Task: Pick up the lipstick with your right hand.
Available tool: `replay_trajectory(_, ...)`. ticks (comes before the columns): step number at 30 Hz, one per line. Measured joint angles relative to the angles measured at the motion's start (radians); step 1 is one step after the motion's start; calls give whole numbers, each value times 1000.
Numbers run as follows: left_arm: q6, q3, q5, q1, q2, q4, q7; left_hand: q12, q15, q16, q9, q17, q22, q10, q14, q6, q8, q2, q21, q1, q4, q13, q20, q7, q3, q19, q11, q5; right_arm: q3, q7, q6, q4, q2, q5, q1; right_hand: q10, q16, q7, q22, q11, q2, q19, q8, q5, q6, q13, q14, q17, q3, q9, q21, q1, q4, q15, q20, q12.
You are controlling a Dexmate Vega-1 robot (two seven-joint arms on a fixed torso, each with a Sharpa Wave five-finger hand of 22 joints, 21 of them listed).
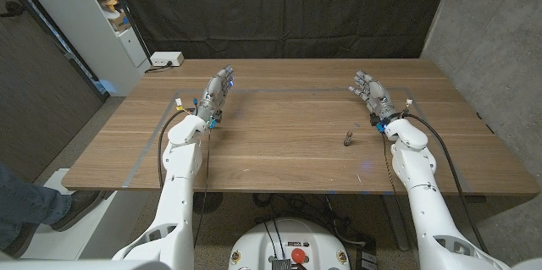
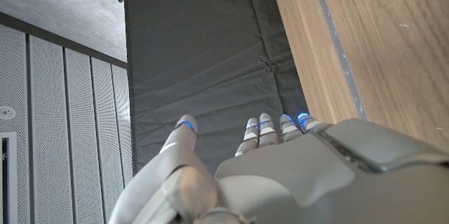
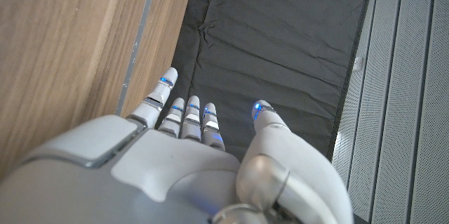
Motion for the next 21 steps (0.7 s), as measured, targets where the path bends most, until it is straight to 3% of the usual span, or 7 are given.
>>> replay_trajectory(21, 8, -14, 32, -4, -20, -3, -26, 7, 0, 0, 0, 0, 0, 0, 0, 5, 0, 4, 0, 4, -4, 0, 0, 5, 4, 0, 0, 0, 66, 21, -1, -50, 36, -25, -40, 0, 0, 0, 0, 0, 0, 9, 0, 0, 0, -5, 0, -5, -1, 0, -7, 0, -7, 0, 2, 0)
